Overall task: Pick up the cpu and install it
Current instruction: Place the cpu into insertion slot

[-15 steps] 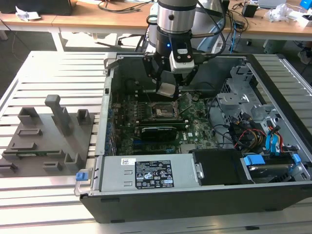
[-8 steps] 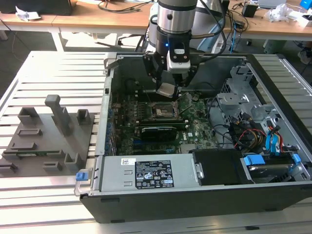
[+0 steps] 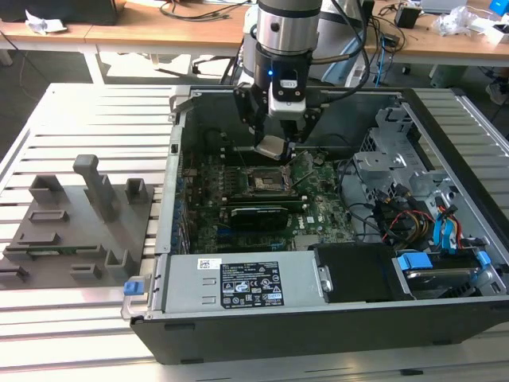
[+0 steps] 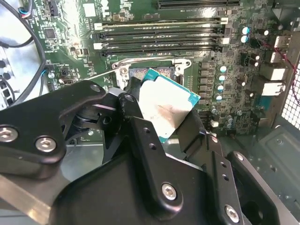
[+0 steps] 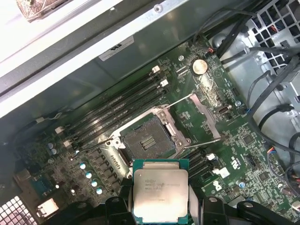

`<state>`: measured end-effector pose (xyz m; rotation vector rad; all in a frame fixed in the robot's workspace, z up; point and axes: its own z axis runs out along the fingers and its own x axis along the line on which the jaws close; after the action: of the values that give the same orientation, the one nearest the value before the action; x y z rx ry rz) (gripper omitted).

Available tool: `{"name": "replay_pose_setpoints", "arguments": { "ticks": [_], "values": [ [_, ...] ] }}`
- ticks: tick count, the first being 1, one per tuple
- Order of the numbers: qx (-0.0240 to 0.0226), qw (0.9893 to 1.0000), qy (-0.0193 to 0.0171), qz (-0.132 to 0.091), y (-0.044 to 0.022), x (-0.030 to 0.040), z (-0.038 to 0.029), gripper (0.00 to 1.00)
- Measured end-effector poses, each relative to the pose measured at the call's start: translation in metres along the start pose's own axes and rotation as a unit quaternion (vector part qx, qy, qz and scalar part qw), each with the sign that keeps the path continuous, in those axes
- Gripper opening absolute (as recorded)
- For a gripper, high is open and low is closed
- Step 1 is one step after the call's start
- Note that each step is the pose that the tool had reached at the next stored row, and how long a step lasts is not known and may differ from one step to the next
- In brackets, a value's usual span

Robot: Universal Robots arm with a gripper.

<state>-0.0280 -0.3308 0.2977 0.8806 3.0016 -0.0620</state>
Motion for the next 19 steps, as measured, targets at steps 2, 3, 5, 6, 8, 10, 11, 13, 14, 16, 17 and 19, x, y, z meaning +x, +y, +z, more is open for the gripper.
{"name": "replay_pose_setpoints", "arguments": {
  "ticks": [2,3,5,6,8,10,11,13,14,16,17,19],
  "values": [
    [0.0002,1.0,0.0002,0.008,0.0,0.0,0.0,0.55],
    [0.0003,0.9999,0.0004,0.011,0.0,0.0,0.0,0.55],
    [0.0005,0.9998,0.0007,0.02,0.0,0.0,0.0,0.55],
    [0.0006,0.9997,0.0008,0.023,0.0,0.0,0.0,0.55],
    [0.0008,0.9994,0.0012,0.033,0.0,0.0,0.0,0.55],
    [0.0011,0.999,0.0016,0.045,0.0,0.0,0.0,0.55],
    [0.0012,0.9987,0.0018,0.051,0.0,0.0,0.0,0.55],
    [0.0014,0.9983,0.002,0.059,0.0,0.0,0.0,0.55],
    [0.0015,0.9979,0.0022,0.065,0.0,0.0,0.0,0.55],
    [0.0017,0.9975,0.0024,0.071,0.0,0.0,0.0,0.55],
    [0.0018,0.9973,0.0025,0.074,0.0,0.0,0.0,0.55],
    [0.002,0.9965,0.0029,0.083,0.0,0.0,0.0,0.55]
  ]
}}
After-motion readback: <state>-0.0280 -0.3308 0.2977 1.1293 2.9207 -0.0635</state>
